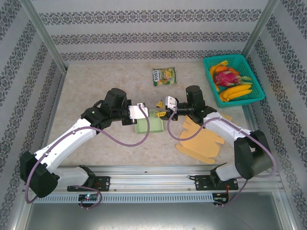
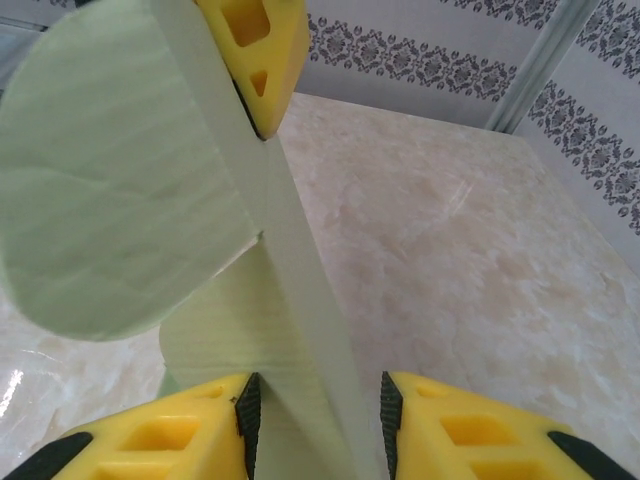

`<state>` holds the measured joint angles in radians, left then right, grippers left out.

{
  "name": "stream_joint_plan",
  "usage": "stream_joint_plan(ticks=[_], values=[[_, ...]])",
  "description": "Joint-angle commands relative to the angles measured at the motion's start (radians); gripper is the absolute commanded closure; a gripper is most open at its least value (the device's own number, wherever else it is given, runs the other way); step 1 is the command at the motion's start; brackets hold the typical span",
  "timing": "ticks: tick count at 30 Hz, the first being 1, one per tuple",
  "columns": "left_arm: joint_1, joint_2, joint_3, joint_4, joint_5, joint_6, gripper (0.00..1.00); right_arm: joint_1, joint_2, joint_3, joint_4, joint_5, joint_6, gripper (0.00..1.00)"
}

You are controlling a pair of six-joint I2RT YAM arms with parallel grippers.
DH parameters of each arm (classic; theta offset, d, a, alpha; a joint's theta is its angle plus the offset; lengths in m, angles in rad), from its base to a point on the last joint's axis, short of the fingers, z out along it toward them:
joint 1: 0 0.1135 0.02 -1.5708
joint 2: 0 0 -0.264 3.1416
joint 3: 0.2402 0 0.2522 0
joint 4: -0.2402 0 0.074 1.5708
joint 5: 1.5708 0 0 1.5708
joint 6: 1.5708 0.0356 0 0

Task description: Fold the paper box

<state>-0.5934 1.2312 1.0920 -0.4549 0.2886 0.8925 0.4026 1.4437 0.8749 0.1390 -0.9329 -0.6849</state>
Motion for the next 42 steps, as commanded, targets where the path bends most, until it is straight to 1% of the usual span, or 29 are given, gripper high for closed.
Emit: stream_joint_plan(ticks=[1, 5, 7, 9, 10, 12, 13, 14, 16, 17, 20, 22, 23, 24, 25, 26, 28, 29, 31, 32, 34, 36, 38, 40, 42], values=[[0.008, -0.015, -0.016, 0.035, 0.06, 0.032, 1.0, 0.021, 0.026, 0.049, -0.053, -0.08, -0.049, 0.62], [0.009, -0.017, -0.017, 0.03, 0.069, 0.039, 1.0, 0.039, 0.047, 0.08, -0.11, -0.085, -0.091, 0.69], [0.009, -0.019, -0.02, 0.03, 0.073, 0.042, 1.0, 0.045, 0.054, 0.089, -0.128, -0.087, -0.104, 0.7], [0.009, -0.02, -0.019, 0.03, 0.074, 0.043, 1.0, 0.048, 0.061, 0.096, -0.143, -0.089, -0.117, 0.75], [0.009, -0.019, -0.019, 0.031, 0.074, 0.043, 1.0, 0.048, 0.061, 0.098, -0.147, -0.086, -0.118, 0.78], [0.009, -0.022, -0.018, 0.034, 0.076, 0.038, 1.0, 0.047, 0.064, 0.101, -0.158, -0.081, -0.134, 0.88], [0.009, -0.022, -0.017, 0.035, 0.075, 0.037, 1.0, 0.047, 0.063, 0.101, -0.174, -0.086, -0.169, 0.96], [0.009, -0.024, -0.017, 0.037, 0.076, 0.033, 1.0, 0.046, 0.06, 0.096, -0.177, -0.083, -0.18, 0.99], [0.009, -0.029, -0.017, 0.044, 0.073, 0.026, 1.0, 0.045, 0.056, 0.087, -0.168, -0.074, -0.182, 1.0], [0.01, -0.033, -0.018, 0.053, 0.067, 0.019, 0.98, 0.043, 0.055, 0.084, -0.164, -0.073, -0.183, 1.0], [0.012, -0.052, -0.024, 0.11, 0.036, -0.047, 0.78, 0.034, 0.05, 0.066, -0.139, -0.062, -0.18, 1.0], [0.04, -0.071, -0.014, 0.116, 0.086, -0.107, 0.65, 0.027, 0.049, 0.057, -0.124, -0.052, -0.179, 1.0], [0.058, -0.081, -0.011, 0.142, 0.11, -0.176, 0.61, 0.025, 0.051, 0.051, -0.116, -0.045, -0.178, 1.0], [0.079, -0.089, -0.006, 0.189, 0.114, -0.26, 0.59, 0.021, 0.053, 0.046, -0.101, -0.032, -0.173, 1.0], [0.102, -0.09, 0.003, 0.222, 0.1, -0.344, 0.56, 0.017, 0.055, 0.039, -0.087, -0.02, -0.166, 1.0], [0.124, -0.087, 0.026, 0.249, 0.066, -0.451, 0.52, 0.012, 0.055, 0.029, -0.068, -0.011, -0.157, 1.0], [0.179, -0.055, 0.1, 0.254, -0.086, -0.675, 0.37, -0.002, 0.056, 0.009, -0.024, -0.007, -0.136, 1.0], [0.203, -0.027, 0.148, 0.229, -0.194, -0.791, 0.3, -0.008, 0.057, -0.001, -0.002, -0.007, -0.125, 1.0], [0.252, 0.045, 0.244, 0.152, -0.344, -0.964, 0.16, -0.02, 0.056, -0.014, 0.023, -0.004, -0.116, 1.0], [0.277, 0.092, 0.301, 0.077, -0.4, -1.07, 0.13, -0.026, 0.056, -0.015, 0.025, -0.002, -0.117, 1.0], [0.328, 0.199, 0.432, -0.096, -0.391, -1.242, 0.13, -0.036, 0.056, -0.014, 0.022, -0.004, -0.118, 1.0], [0.356, 0.314, 0.559, -0.273, -0.323, -1.385, 0.13, -0.046, 0.053, -0.014, 0.026, -0.008, -0.121, 1.0], [0.36, 0.395, 0.636, -0.39, -0.258, -1.495, 0.13, -0.053, 0.053, -0.012, 0.029, -0.018, -0.122, 1.0], [0.362, 0.448, 0.673, -0.443, -0.172, -1.587, 0.12, -0.059, 0.057, -0.006, 0.034, -0.027, -0.123, 1.0], [0.361, 0.474, 0.663, -0.433, -0.067, -1.684, 0.08, -0.062, 0.065, 0.004, 0.038, -0.039, -0.128, 1.0]])
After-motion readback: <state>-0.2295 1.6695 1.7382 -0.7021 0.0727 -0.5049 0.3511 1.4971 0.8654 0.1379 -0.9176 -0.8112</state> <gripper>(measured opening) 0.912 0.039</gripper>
